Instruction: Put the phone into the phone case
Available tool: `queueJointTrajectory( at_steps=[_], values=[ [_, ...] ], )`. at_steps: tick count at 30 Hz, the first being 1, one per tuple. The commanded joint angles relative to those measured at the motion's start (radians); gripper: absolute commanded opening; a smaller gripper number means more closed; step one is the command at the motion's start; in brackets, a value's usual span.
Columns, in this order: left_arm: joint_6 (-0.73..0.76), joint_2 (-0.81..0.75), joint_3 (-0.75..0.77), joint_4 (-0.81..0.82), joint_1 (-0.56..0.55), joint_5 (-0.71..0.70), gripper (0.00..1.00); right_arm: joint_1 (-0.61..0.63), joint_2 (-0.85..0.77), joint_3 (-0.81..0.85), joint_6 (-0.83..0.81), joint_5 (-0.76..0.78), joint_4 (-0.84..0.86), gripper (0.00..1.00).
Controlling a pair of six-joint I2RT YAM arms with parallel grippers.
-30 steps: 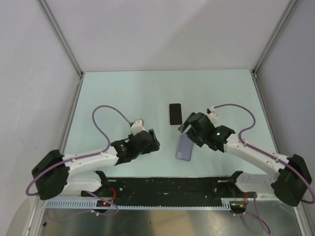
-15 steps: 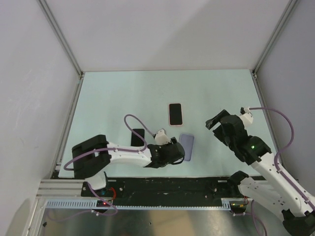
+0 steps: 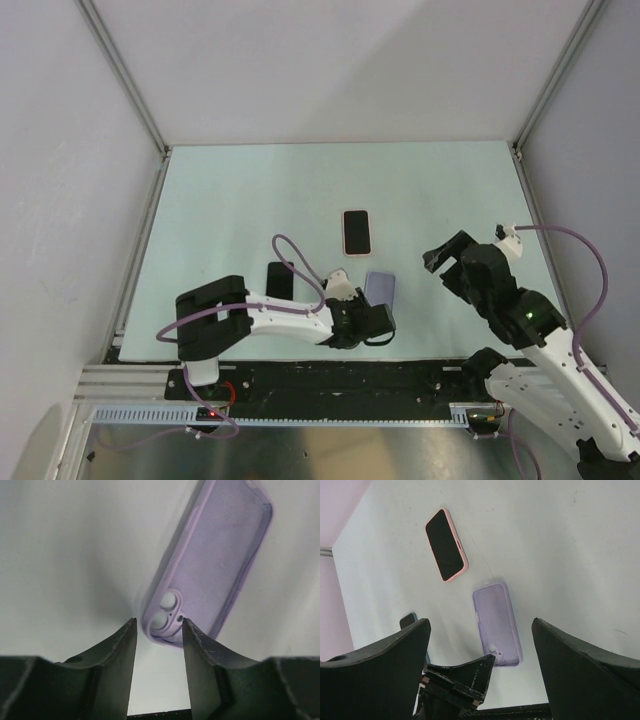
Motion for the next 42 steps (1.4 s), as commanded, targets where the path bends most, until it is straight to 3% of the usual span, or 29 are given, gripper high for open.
queueJointTrajectory(
  at_steps=[1,15,21,27,29,31,37,40,42],
  values=[
    [-0.055,0.015,0.039,-0.12,-0.014,-0.108,0.46,-0.008,-0.025,0.002,-0.027,-0.001,-0.009,0.88],
    [0.025,0.084,0.094,-0.161,-0.027,-0.099,0.38,-0.017,-0.058,-0.01,-0.033,-0.017,-0.011,0.89],
    [0.05,0.095,0.077,-0.179,-0.027,-0.099,0.3,-0.017,-0.061,-0.01,-0.025,-0.026,-0.021,0.88],
    [0.094,0.067,0.018,-0.198,-0.026,-0.14,0.05,-0.019,-0.072,-0.014,-0.026,-0.036,-0.009,0.88],
    [0.142,0.029,-0.006,-0.199,-0.018,-0.176,0.01,-0.019,-0.069,-0.014,-0.028,-0.036,-0.002,0.89],
    [0.235,-0.016,-0.023,-0.199,-0.002,-0.227,0.0,-0.019,-0.06,-0.014,-0.037,-0.038,0.012,0.89],
    [0.717,-0.14,-0.05,-0.173,0.031,-0.445,0.0,-0.02,-0.023,-0.015,-0.049,-0.035,0.039,0.88],
    [1.09,-0.183,-0.097,0.0,0.058,-0.458,0.0,-0.023,-0.003,-0.024,-0.06,-0.044,0.07,0.88],
    [1.333,-0.23,-0.18,0.213,0.088,-0.351,0.0,-0.023,0.018,-0.032,-0.074,-0.073,0.099,0.88]
  ],
)
